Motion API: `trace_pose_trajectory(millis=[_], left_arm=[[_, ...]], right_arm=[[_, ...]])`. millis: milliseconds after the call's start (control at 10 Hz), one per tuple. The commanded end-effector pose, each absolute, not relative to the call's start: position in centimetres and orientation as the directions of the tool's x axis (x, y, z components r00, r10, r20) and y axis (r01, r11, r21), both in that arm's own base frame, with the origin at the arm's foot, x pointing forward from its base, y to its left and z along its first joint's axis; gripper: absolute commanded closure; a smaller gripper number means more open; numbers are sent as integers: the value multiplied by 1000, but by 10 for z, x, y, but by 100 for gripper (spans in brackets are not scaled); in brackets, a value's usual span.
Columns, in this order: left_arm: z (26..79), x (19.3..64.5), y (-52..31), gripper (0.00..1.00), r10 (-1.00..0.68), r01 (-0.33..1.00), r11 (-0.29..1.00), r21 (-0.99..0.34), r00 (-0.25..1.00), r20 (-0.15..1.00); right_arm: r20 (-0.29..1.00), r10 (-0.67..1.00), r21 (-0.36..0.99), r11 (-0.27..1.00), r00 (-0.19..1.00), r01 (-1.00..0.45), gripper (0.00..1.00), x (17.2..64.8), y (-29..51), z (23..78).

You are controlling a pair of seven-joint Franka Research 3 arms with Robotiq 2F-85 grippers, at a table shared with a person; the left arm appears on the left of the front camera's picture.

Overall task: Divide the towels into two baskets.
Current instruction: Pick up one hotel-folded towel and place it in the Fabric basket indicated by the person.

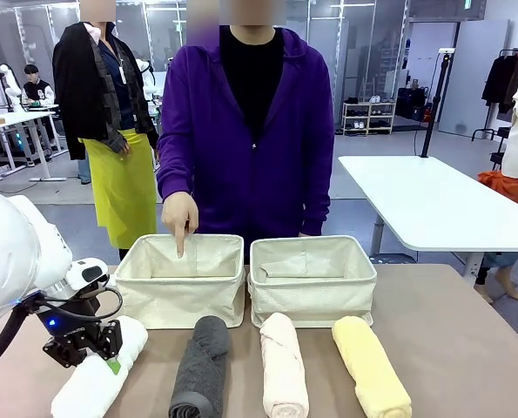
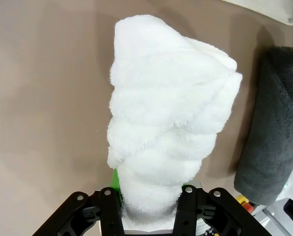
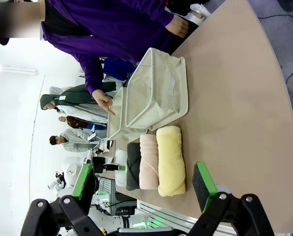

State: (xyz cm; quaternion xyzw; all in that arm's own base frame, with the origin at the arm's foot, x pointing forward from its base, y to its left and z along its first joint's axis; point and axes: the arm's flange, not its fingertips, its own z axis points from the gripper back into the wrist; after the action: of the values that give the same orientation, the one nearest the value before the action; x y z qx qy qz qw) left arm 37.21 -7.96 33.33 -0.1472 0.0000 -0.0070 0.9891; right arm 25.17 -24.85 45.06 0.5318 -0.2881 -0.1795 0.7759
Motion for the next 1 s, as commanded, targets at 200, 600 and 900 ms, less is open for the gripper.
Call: trace_pose_trajectory(millis=[200, 600, 900], left_arm=[[359, 374, -79, 56, -137, 144, 944, -297, 990, 45], [414, 371, -91, 56, -433, 420, 888, -186, 901, -33], [463, 358, -106, 56, -721, 720, 691, 66, 681, 125]], right_arm=[[268, -588, 931, 363, 763, -47, 0, 250, -249, 452], [268, -588, 931, 363, 763, -47, 0, 250, -249, 452], [268, -588, 931, 363, 763, -47, 0, 250, -249, 452]])
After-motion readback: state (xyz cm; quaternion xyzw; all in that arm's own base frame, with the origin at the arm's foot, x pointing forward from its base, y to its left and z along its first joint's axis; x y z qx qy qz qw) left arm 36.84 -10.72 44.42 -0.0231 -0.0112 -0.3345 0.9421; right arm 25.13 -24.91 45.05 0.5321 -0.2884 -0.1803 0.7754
